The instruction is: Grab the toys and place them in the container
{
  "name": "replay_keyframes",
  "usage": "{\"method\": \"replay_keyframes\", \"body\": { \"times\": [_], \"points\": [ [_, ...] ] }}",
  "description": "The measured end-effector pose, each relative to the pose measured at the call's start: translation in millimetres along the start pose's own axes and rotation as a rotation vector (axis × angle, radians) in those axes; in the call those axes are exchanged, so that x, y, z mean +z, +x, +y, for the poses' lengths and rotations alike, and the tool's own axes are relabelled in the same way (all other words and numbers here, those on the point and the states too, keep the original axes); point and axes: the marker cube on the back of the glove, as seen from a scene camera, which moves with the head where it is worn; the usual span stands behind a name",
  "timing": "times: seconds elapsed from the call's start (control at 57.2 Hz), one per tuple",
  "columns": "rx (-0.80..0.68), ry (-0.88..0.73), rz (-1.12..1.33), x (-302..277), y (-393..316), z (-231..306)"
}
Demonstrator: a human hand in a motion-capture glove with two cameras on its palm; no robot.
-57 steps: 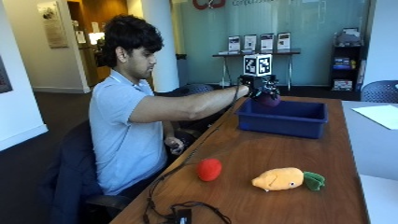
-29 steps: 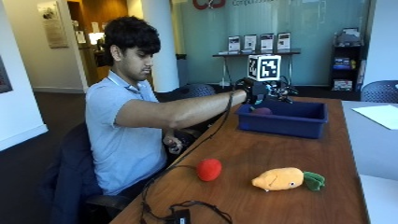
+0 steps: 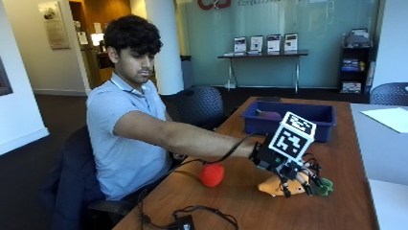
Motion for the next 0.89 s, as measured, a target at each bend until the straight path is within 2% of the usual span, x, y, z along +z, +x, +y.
{"method": "replay_keyframes", "body": {
  "times": [0.105,0.175,0.402,0.629,0.892],
  "points": [
    [-0.026,-0.008,0.072,17.1,-4.3,-6.0],
    [-0.06,0.056,0.037,16.7,-9.9,-8.1],
    [-0.168,0.249,-0.125,-36.3,-47.8,8.8],
    [-0.366,0.328,-0.214,-106.0,-147.9,43.3],
    [-0.584,0.214,-0.328,-107.2,-295.2,66.6]
  ]
}}
